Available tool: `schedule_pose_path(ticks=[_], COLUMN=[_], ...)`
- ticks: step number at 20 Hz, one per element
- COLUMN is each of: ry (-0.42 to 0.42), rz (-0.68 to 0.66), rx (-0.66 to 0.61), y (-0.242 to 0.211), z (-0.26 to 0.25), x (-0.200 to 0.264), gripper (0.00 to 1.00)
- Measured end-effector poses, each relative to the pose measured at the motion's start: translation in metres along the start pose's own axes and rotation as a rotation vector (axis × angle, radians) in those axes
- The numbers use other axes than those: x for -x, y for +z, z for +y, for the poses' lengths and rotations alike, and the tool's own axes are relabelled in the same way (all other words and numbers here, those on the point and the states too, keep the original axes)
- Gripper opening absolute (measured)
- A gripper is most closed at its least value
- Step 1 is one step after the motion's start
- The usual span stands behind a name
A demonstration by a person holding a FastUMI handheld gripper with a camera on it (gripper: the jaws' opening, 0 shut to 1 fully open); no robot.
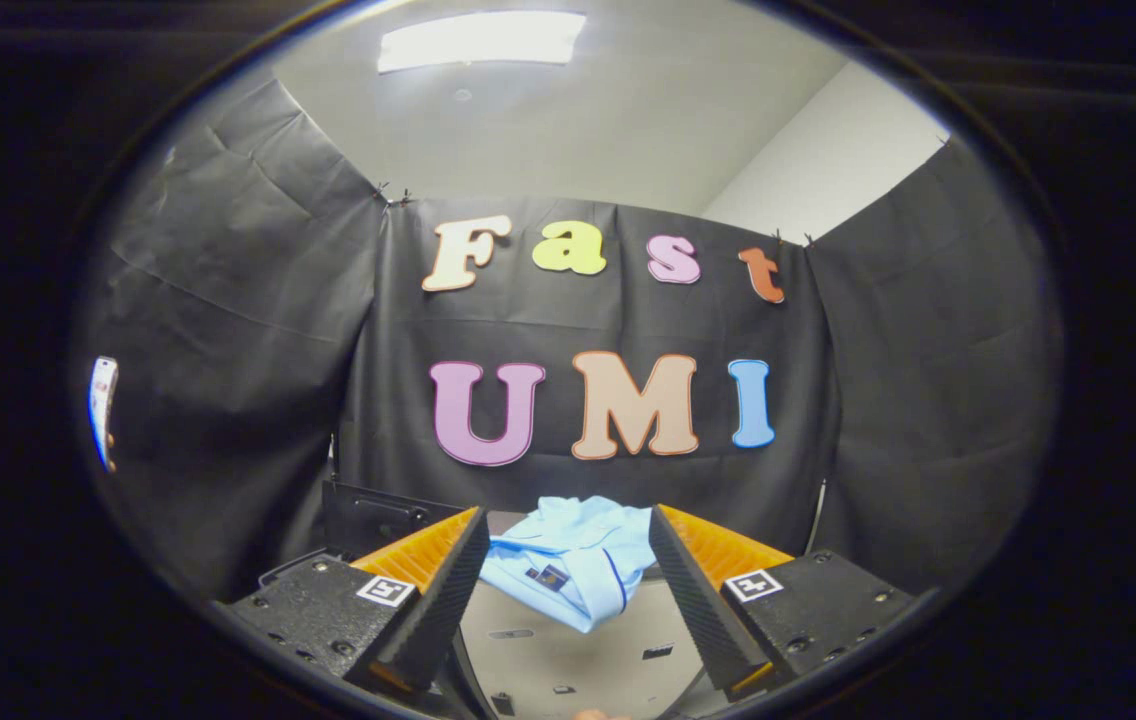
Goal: Put the clothes into the washing machine and then close the washing machine lid.
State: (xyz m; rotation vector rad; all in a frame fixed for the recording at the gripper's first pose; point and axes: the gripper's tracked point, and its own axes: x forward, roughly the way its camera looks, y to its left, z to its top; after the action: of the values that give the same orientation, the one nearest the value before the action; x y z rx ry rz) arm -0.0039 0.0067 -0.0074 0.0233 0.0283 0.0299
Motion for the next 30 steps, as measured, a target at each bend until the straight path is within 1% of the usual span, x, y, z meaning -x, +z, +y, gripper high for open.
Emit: schedule_pose_path(ticks=[9, 17, 23, 27, 30], ry=[0.017, 0.035, 0.049, 0.004, -0.018], rz=[0.005, 0.012, 0.066, 0.071, 0.111], rx=[-0.008, -0.009, 0.01, 0.018, 0.024], y=[-0.003, -0.003, -0.016, -0.021, -0.033], z=[0.006, 0.013, 0.014, -0.006, -0.017], x=[0.0, -0.012, -0.056, -0.096, -0.129], gripper=[0.97, 0.97, 0.97, 0.97, 0.97])
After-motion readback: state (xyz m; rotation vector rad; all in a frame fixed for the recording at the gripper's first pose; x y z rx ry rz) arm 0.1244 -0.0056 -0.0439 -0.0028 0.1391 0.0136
